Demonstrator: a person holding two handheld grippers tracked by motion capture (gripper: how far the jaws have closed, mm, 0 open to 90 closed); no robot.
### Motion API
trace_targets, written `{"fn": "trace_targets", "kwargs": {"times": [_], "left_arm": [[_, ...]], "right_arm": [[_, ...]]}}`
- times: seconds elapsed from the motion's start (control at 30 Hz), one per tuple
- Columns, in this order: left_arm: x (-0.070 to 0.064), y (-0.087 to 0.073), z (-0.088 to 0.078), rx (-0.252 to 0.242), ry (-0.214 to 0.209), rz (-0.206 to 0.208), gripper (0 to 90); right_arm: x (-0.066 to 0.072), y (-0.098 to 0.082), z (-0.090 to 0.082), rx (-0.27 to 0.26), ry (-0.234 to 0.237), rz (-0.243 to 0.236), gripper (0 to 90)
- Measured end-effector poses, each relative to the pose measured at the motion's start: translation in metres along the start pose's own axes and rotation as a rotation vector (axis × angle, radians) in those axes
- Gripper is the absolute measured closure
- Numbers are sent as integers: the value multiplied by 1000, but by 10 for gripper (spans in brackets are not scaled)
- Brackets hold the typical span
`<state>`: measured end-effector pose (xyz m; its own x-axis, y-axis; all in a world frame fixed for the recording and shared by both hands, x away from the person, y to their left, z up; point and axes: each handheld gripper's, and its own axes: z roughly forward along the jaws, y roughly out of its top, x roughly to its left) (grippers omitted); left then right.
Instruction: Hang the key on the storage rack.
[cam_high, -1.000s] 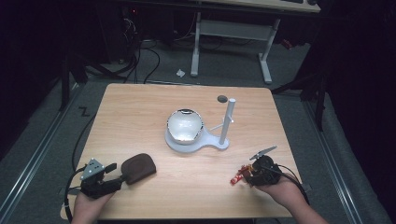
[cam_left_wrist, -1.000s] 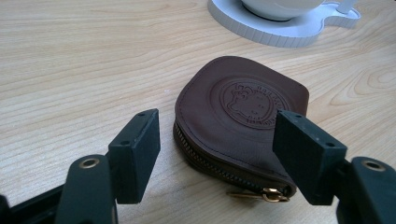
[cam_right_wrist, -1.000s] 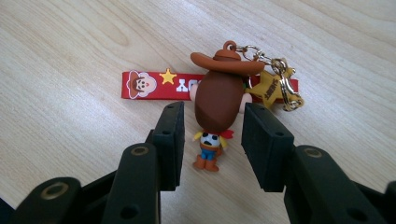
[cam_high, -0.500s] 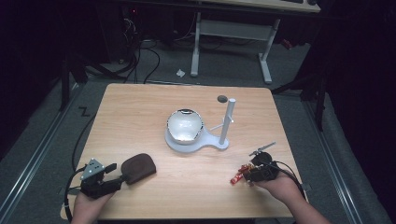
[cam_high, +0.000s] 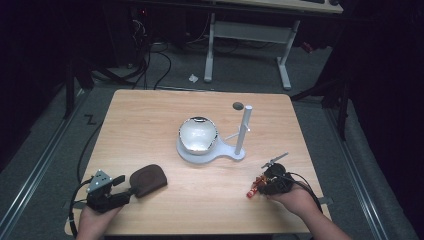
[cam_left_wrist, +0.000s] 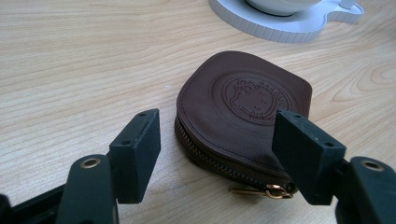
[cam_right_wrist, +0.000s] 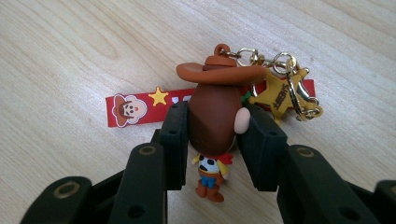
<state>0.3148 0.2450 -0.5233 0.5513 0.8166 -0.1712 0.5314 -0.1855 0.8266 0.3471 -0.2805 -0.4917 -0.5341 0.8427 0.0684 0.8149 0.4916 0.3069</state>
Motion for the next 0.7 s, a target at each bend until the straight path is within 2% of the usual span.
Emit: {"fn": "trace_targets", "kwargs": {"times": [0.3,0.43,0.7], "left_arm": [[-1,0,0,0,0,1,330],[-1,0,1,1,-1,3,329],[-1,0,1,3,-2,3,330]], "right_arm": [[6,0,-11,16,-32,-37,653],[6,0,-24,17,-51,-54,655],[4,-3,-43,14,-44,-42,662]]}}
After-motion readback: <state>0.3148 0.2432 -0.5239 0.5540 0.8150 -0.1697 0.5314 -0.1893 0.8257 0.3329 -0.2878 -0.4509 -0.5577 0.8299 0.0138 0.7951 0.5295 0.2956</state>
